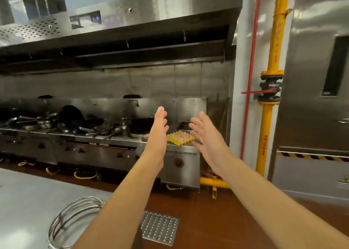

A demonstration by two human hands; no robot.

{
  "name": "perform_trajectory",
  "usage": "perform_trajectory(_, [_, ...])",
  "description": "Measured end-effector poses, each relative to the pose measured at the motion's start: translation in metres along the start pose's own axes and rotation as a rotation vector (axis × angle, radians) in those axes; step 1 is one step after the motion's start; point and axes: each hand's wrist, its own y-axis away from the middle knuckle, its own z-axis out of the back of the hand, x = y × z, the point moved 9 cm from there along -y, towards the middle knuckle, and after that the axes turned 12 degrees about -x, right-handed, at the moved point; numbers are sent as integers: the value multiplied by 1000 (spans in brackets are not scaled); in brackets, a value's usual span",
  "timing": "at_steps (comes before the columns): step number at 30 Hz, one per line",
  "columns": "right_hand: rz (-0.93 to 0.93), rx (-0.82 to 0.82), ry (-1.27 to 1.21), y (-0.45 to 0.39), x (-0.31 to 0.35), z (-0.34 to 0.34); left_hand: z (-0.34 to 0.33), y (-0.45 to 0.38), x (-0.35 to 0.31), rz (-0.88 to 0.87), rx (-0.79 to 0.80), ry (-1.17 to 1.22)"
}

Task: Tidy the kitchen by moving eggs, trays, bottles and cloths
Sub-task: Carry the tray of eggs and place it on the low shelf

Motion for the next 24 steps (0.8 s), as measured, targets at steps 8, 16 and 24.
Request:
perform_trajectory(8, [39,-176,-26,-105,5,6,-70,-113,34,47,187,106])
perform_trajectory(16, [-3,-267,-12,-203,-21,32,-133,-185,89,69,250,74])
perform_trajectory(24, [-34,-148,-69,-336,-57,21,-157,-297,124,72,113,-15])
